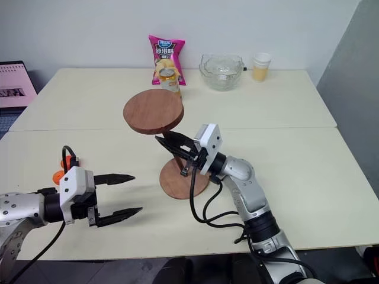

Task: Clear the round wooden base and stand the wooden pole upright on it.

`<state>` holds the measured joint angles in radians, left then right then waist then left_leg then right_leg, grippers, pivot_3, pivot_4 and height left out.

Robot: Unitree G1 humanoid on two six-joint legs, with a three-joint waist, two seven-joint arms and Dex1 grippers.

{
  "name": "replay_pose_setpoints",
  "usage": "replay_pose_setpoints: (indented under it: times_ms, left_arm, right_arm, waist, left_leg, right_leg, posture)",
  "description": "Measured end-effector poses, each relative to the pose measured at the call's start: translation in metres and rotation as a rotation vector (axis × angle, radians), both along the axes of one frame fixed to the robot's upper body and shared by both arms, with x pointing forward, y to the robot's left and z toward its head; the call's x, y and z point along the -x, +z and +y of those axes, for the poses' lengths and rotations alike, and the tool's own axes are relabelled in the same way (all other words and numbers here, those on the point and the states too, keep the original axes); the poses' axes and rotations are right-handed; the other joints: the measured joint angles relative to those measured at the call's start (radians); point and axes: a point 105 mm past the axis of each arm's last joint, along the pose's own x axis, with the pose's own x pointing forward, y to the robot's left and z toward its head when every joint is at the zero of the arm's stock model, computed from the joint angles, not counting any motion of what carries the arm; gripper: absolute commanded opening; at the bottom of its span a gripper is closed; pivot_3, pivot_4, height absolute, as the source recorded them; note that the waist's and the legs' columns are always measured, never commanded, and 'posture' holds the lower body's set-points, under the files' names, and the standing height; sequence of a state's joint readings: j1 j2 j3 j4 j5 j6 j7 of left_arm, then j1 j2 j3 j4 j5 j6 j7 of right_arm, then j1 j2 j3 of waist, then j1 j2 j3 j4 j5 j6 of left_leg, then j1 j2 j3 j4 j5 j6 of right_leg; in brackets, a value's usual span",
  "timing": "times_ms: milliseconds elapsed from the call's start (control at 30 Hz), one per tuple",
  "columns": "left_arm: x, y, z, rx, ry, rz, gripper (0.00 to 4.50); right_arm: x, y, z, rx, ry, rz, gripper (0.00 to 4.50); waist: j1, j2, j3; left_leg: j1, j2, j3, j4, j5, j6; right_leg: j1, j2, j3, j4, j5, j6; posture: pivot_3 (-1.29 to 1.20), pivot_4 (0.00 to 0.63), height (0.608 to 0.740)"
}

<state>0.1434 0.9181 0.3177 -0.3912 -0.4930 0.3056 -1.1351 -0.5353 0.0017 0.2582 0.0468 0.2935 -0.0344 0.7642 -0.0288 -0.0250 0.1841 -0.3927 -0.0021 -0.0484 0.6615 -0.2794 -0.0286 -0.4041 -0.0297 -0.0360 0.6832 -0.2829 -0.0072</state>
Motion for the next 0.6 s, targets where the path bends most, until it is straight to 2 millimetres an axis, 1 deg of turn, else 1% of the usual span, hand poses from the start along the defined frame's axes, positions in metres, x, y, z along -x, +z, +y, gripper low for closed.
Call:
replay_pose_setpoints:
  times_ms: [600]
  left_arm:
    - [-0.002, 0.0018, -0.0009, -0.006, -0.019, -0.02, 4.5]
  right_arm:
    - [0.0033, -0.0021, 0.005, 0.011, -0.013, -0.027, 0.23]
  waist:
    - [0.0, 0.0, -0.001]
  left_leg:
    - [0.001, 0.0, 0.0, 0.0, 0.0, 0.0]
  right_leg:
    - [0.0, 0.0, 0.0, 0.001, 0.0, 0.0]
  posture:
    - [0.0, 0.15, 0.74]
